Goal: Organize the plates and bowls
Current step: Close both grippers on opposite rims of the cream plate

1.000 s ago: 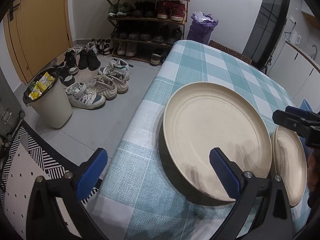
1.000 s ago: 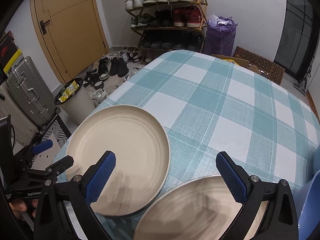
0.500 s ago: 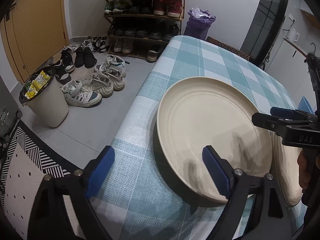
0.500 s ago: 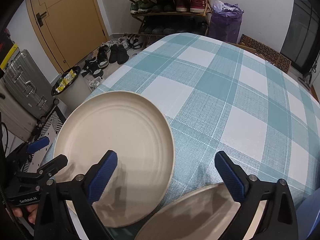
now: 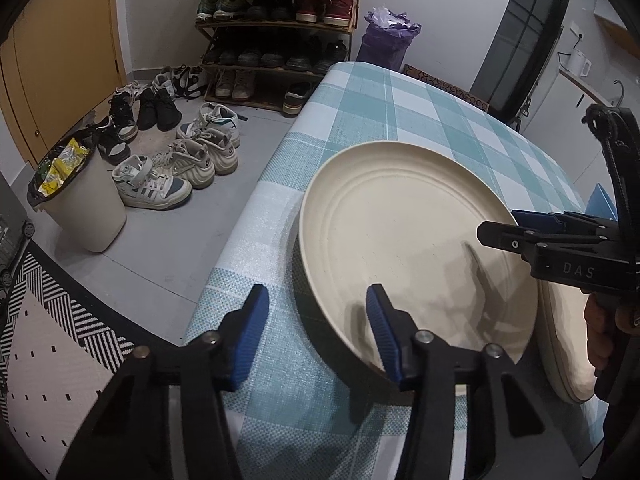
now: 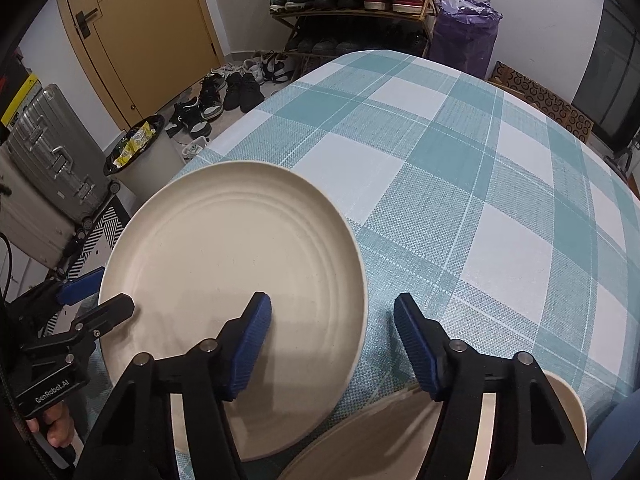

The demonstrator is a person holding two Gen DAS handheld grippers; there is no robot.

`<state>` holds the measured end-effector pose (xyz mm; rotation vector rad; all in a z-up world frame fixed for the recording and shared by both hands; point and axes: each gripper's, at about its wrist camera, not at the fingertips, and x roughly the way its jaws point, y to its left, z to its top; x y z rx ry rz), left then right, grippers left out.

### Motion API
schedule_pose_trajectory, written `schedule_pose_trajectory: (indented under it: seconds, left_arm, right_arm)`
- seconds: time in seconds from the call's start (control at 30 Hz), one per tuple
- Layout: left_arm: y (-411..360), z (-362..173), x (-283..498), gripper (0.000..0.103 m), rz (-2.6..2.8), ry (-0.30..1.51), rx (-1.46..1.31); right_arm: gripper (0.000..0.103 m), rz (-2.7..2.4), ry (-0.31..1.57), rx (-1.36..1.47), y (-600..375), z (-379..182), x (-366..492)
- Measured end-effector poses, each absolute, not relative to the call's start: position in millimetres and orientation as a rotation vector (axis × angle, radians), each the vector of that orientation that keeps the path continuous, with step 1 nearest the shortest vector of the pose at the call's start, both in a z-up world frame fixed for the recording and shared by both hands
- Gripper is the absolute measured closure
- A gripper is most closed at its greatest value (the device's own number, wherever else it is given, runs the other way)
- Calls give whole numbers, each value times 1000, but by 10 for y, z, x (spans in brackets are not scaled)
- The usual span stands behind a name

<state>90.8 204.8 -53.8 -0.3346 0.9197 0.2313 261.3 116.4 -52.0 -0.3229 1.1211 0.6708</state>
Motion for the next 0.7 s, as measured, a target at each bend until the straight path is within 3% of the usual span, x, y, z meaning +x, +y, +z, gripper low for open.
schedule_pose_trajectory:
  seconds: [0.17, 0.7]
  left_arm:
    - [2050, -540, 898, 69, 217, 917, -348]
    - [2016, -541, 910, 84, 193, 917, -348]
  right_arm:
    - [46, 674, 1122, -327, 1163, -524, 2609]
    - [74, 660, 1126, -329, 1141, -540, 2591]
